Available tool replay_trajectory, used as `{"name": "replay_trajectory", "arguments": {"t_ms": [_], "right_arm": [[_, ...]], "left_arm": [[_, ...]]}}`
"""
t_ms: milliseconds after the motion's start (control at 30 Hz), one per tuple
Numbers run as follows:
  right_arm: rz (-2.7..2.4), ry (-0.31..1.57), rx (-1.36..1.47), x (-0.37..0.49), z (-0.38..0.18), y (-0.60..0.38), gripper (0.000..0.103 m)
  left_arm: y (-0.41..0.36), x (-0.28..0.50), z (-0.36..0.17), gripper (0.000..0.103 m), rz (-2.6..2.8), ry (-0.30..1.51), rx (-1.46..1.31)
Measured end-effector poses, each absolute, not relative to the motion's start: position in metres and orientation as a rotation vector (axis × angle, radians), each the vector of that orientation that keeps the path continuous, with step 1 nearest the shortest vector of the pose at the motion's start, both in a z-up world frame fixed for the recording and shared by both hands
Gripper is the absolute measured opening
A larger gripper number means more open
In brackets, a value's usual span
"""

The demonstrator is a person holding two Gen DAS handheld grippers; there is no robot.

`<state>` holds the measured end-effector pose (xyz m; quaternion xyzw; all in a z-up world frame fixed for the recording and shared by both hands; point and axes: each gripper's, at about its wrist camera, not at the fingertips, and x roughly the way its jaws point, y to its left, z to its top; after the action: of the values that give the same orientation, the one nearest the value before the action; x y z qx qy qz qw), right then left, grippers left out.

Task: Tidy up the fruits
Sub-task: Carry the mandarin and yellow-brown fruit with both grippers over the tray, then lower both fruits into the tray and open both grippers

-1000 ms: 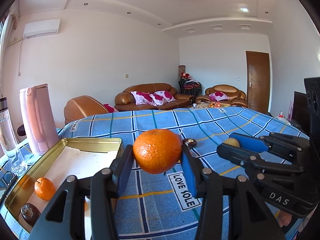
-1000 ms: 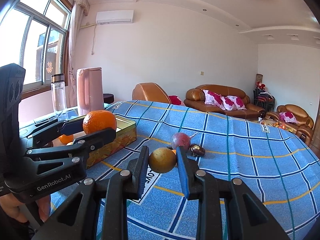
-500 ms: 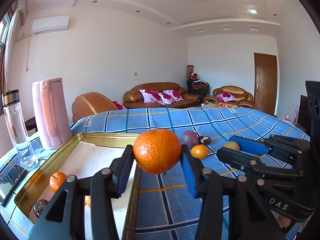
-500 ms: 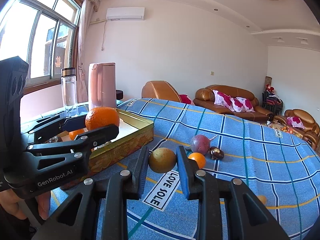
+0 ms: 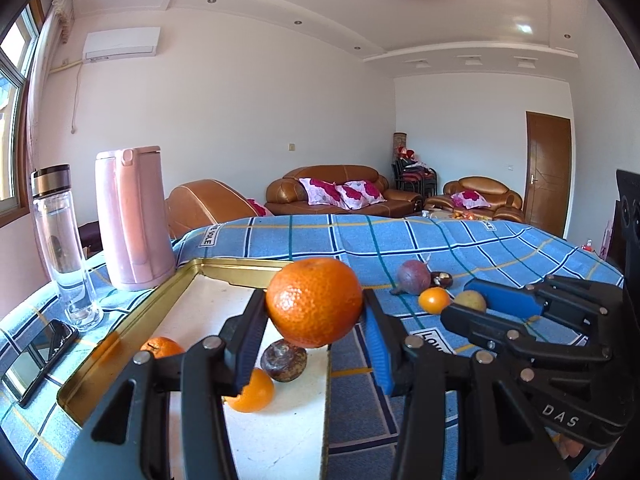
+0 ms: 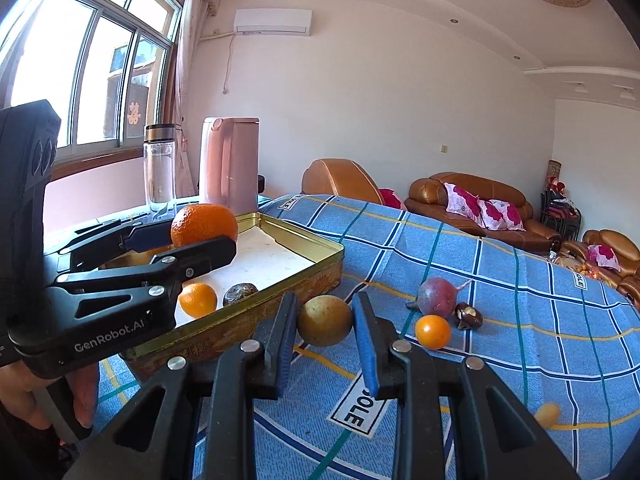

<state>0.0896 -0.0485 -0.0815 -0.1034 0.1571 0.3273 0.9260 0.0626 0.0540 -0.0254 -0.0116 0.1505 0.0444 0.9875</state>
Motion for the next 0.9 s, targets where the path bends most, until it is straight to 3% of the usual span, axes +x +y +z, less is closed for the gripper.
{"name": "replay_trajectory", "arguments": {"t_ms": [900], "right_arm": [[0.801,0.321,-0.282,0.078,-0.078,0.021,0.03]], "left_arm": [[0.111,0.052,-0.03,0.048,0.201,0.336,-0.075]]}}
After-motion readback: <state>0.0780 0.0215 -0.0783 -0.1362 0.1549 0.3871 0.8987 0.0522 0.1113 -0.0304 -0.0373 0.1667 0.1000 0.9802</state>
